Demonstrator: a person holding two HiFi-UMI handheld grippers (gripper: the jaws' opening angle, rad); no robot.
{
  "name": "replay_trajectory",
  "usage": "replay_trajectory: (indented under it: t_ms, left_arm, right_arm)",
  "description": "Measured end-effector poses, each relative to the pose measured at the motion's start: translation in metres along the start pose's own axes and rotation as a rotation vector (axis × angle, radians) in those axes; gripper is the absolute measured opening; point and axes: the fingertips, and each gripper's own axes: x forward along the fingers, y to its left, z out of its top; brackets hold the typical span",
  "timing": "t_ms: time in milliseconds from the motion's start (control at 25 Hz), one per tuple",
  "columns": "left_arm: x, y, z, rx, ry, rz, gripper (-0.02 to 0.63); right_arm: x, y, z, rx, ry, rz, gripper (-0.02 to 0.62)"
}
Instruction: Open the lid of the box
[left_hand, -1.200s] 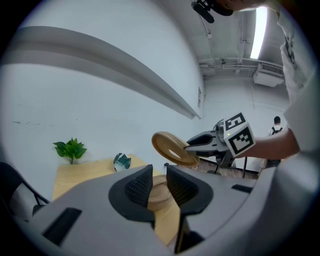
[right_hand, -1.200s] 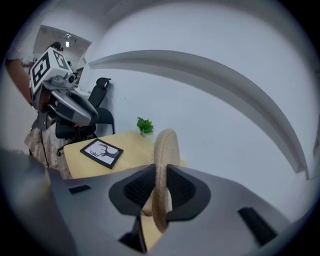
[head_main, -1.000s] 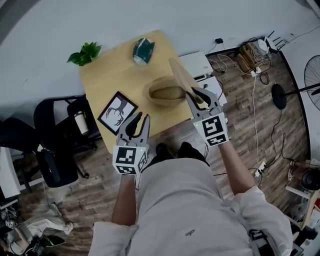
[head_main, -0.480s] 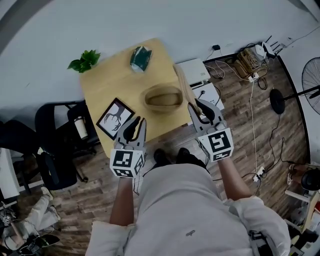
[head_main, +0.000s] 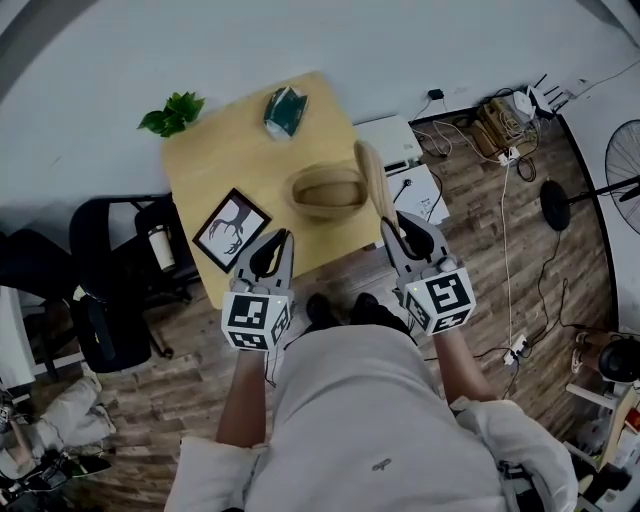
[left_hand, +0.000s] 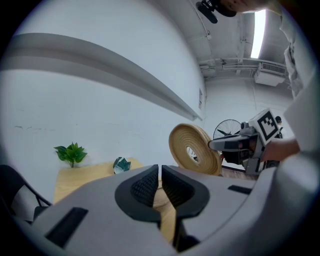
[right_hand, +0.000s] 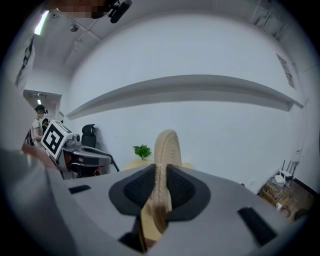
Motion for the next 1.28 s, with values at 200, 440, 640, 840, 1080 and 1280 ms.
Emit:
replay_trajectory:
  t_ms: [200,440,640,840,1080,1280]
  left_arm:
    - [-0.002,0.003,-0.001,-0.006,-0.006,0.006,0.017]
    - [-0.002,0.001,0.002,-0.016,-0.015,0.005,0.012]
    - [-0.002,0.002,0.004,-0.021,-0.019,0.001,0.012]
    - [-0.003,0.001,0.001,-0.024,-0.019,-0.003,0.012]
    - [-0.005,-0.002,-0.002,-0.021,-0.015,-0.01,0.012]
    - [-0.009,-0.004,-0.001,-0.017,-0.017,-0.012,0.012]
  right_arm:
    - [-0.001,0.006,-0.009,0.04,0.01,0.005,0.069]
    - [-0.001,0.007,-0.013,0.052,0.02,0.003,0.069]
    - [0.001,0.008,-0.016,0.075,0.033,0.018,0.069]
    - [-0.002,0.01,-0.019,0.083,0.039,0.018,0.069]
    - [-0.003,0.013,-0.021,0.076,0.04,0.018,0.069]
    - [-0.007,0.015,-0.021,0.066,0.042,0.014,0.069]
